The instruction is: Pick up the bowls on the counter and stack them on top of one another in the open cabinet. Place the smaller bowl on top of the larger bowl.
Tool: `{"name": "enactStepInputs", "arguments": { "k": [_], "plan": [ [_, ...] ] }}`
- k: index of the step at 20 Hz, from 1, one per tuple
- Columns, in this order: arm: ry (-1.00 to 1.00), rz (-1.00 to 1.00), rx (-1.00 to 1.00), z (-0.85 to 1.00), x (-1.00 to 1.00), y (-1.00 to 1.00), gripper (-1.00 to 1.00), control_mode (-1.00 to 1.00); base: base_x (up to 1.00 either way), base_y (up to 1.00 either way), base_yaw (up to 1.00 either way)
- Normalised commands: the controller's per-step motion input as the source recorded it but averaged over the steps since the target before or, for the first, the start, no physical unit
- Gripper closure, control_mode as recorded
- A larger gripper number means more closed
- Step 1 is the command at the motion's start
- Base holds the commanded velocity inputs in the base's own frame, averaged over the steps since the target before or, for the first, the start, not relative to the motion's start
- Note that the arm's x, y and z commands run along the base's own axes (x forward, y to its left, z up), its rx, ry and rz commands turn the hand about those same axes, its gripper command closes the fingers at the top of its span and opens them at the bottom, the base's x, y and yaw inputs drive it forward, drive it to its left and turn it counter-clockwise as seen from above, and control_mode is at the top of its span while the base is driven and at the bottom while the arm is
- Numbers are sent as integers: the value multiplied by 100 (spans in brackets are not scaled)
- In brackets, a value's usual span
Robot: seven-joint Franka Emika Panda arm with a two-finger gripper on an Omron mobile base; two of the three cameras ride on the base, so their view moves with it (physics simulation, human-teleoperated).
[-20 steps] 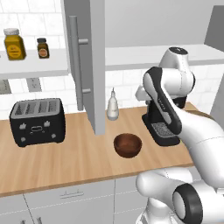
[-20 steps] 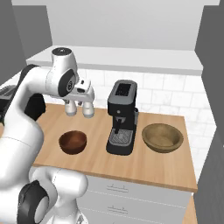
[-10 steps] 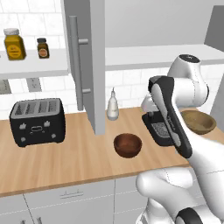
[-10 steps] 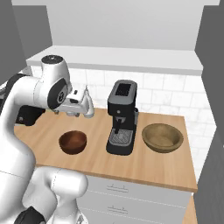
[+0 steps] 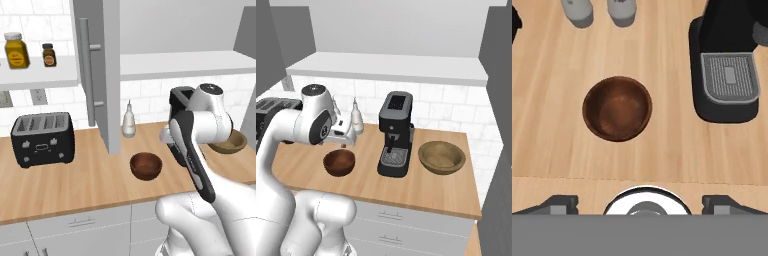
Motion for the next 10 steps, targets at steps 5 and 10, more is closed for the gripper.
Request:
{"name": "enactStepInputs", "arguments": {
  "k": [5, 10],
  "plan": [
    [5, -1, 0, -40, 17, 3, -100, -100, 0, 0, 0],
    [1, -1, 0, -46, 36, 7, -100, -100, 0, 0, 0]
  ]
}}
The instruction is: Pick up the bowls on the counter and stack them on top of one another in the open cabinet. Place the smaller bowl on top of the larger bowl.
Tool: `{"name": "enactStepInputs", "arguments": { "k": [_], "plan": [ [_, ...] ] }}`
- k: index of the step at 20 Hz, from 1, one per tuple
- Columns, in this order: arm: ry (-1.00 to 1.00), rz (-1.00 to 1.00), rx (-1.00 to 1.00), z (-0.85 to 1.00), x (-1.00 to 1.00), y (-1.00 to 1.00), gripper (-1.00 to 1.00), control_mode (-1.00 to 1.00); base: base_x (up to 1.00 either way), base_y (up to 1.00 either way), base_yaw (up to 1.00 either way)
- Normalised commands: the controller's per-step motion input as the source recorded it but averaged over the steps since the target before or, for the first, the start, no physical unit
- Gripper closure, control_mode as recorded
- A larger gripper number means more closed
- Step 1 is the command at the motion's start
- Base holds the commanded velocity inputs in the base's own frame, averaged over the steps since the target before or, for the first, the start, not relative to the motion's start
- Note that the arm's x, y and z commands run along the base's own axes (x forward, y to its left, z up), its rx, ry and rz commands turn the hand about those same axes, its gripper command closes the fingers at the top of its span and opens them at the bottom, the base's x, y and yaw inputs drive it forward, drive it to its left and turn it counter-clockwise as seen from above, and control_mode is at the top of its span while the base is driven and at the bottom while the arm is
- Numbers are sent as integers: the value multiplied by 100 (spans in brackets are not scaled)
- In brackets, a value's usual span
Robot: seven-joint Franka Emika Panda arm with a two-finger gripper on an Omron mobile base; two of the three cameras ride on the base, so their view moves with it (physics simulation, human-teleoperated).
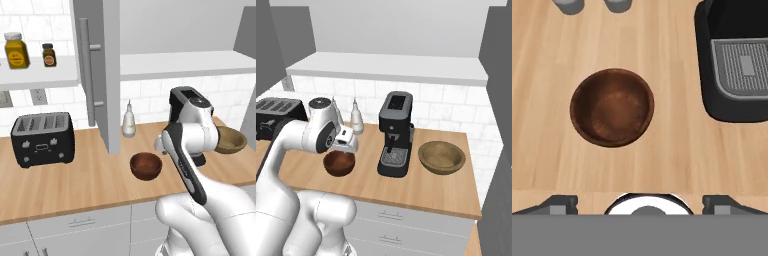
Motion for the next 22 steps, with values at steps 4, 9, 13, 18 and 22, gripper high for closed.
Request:
{"name": "enactStepInputs", "arguments": {
  "k": [4, 9, 13, 18, 22],
  "plan": [
    [0, -4, 0, -41, 35, 0, -100, -100, 0, 0, 0],
    [2, -7, 0, -37, 35, 0, -100, -100, 0, 0, 0],
    [5, -4, 2, -36, 39, 0, -100, -100, 0, 0, 0],
    [7, 0, 6, -31, 35, -2, -100, -100, 0, 0, 0],
    [3, 0, 4, -33, 24, -1, -100, -100, 0, 0, 0]
  ]
}}
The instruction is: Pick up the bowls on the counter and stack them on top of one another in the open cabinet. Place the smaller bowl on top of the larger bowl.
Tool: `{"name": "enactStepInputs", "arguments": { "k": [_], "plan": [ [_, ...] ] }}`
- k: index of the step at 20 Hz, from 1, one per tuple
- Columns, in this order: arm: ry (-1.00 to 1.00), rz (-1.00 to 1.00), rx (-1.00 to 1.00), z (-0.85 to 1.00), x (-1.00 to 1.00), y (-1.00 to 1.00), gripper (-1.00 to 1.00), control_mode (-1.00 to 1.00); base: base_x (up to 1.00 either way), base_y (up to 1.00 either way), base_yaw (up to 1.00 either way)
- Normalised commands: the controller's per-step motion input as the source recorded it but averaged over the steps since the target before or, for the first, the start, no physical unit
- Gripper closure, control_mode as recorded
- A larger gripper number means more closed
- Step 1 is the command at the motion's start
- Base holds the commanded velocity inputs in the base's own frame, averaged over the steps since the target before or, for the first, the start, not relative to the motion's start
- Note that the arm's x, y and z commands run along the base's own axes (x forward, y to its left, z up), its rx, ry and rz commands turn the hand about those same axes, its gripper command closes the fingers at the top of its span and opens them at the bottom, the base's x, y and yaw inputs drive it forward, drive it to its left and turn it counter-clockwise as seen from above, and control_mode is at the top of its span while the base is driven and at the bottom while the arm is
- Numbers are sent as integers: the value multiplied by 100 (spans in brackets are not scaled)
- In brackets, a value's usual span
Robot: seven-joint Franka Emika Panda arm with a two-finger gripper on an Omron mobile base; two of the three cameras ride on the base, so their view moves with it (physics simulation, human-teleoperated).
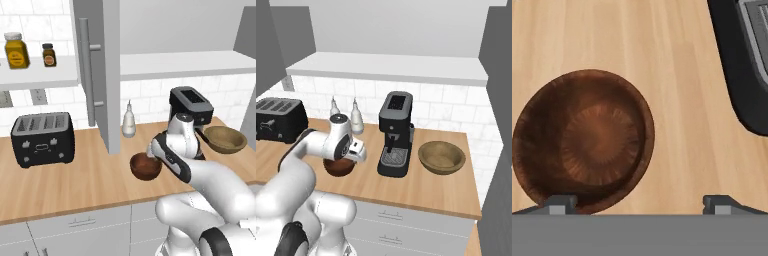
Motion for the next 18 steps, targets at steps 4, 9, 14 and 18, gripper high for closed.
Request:
{"name": "enactStepInputs", "arguments": {
  "k": [4, 9, 14, 18],
  "plan": [
    [8, -3, 0, -40, 32, 0, -100, -100, 0, 0, 0],
    [2, -3, 0, -35, 17, 0, -100, -100, 0, 0, 0],
    [0, -4, 0, -41, 8, 0, -100, -100, 0, 0, 0],
    [1, -3, 1, -39, 5, 1, -100, -100, 0, 0, 0]
  ]
}}
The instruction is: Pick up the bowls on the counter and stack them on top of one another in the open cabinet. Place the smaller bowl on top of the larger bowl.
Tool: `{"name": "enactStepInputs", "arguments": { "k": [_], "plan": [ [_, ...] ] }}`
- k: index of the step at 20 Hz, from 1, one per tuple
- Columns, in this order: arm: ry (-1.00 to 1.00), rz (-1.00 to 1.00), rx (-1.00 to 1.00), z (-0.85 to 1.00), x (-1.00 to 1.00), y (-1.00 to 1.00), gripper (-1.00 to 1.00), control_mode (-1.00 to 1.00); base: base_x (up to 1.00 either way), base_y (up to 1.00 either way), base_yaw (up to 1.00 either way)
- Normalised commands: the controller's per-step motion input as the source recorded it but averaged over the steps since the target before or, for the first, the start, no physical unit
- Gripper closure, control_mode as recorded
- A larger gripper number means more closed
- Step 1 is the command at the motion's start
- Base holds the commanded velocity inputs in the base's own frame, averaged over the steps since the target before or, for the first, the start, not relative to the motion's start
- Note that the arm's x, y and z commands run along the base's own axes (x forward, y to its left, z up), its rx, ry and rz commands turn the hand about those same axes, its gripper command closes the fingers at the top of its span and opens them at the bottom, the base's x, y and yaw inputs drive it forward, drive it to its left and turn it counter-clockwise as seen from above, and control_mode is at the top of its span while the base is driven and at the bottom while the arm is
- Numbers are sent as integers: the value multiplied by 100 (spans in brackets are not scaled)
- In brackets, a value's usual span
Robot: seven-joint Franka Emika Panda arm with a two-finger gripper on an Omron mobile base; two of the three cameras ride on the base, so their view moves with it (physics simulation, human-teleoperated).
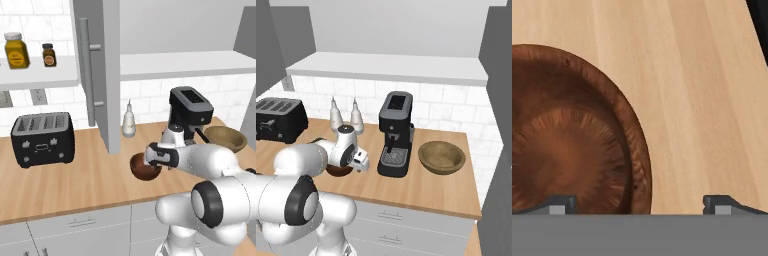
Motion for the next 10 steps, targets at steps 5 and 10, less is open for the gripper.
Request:
{"name": "enactStepInputs", "arguments": {
  "k": [5, 10],
  "plan": [
    [0, -1, 0, -22, 1, 8, 100, -100, 0, 0, 0],
    [0, 0, 1, -2, 0, 1, 100, -100, 0, 0, 0]
  ]
}}
